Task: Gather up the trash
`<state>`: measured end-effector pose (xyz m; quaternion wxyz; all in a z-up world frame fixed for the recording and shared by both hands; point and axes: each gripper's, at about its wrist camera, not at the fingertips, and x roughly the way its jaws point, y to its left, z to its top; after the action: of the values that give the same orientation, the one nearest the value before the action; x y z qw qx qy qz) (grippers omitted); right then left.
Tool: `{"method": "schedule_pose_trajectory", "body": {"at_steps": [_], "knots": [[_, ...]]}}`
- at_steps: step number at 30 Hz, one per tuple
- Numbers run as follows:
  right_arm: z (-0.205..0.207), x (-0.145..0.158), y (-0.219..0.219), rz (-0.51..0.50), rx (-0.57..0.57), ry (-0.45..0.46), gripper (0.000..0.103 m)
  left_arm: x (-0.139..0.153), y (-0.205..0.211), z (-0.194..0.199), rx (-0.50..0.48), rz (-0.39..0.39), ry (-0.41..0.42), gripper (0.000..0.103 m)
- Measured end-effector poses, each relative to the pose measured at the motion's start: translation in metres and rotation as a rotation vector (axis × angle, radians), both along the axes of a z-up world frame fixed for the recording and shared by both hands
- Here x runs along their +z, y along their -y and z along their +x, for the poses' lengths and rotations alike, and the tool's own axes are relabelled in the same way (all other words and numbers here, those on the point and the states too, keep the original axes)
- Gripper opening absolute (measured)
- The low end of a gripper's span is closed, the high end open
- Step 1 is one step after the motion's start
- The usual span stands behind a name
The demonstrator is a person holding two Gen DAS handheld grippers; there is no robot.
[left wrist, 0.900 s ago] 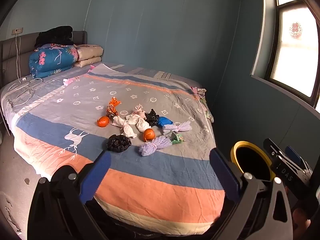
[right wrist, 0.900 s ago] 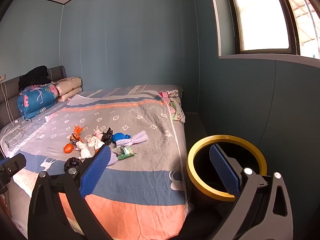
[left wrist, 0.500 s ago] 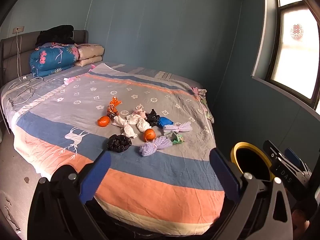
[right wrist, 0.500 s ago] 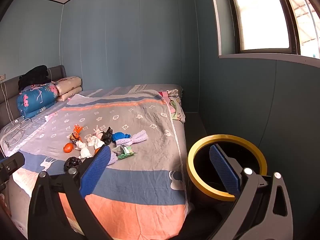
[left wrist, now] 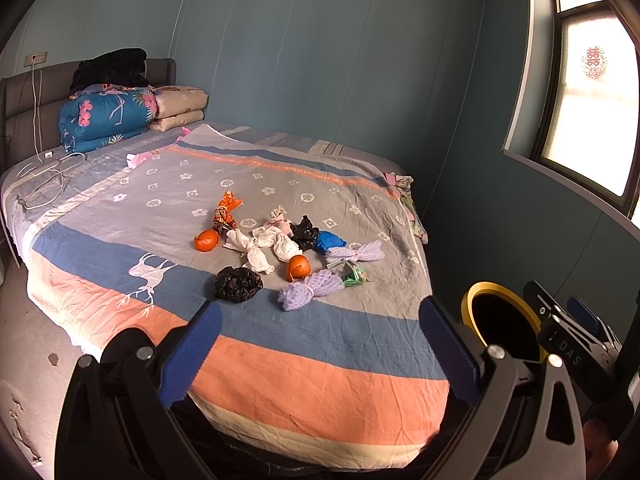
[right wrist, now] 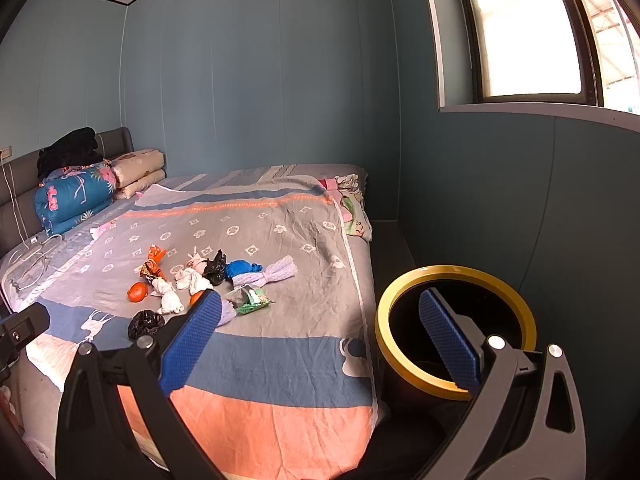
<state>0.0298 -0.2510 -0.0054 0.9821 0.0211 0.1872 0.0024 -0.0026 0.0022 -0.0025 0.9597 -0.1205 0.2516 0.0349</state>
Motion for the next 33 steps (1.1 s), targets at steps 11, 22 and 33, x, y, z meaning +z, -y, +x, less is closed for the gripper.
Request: {"method": "schedule_pose_trajectory", "body": {"at_steps": [11, 22, 33], "knots": [[0.000, 0.000, -0.001, -0.001, 0.002, -0.005, 0.095, -0.002, 0.001, -0.001, -0.005, -0.006, -0.008, 0.095], [0.001, -0.007, -0.003, 0.000, 0.002, -0.009, 0.095, -0.004, 0.000, 0.001, -0.004, -0.014, -0.020, 0.095], [0.000, -0.011, -0.002, 0.000, 0.002, -0.017, 0.095, -0.006, 0.000, 0.000, -0.006, -0.018, -0.024, 0.095]]}}
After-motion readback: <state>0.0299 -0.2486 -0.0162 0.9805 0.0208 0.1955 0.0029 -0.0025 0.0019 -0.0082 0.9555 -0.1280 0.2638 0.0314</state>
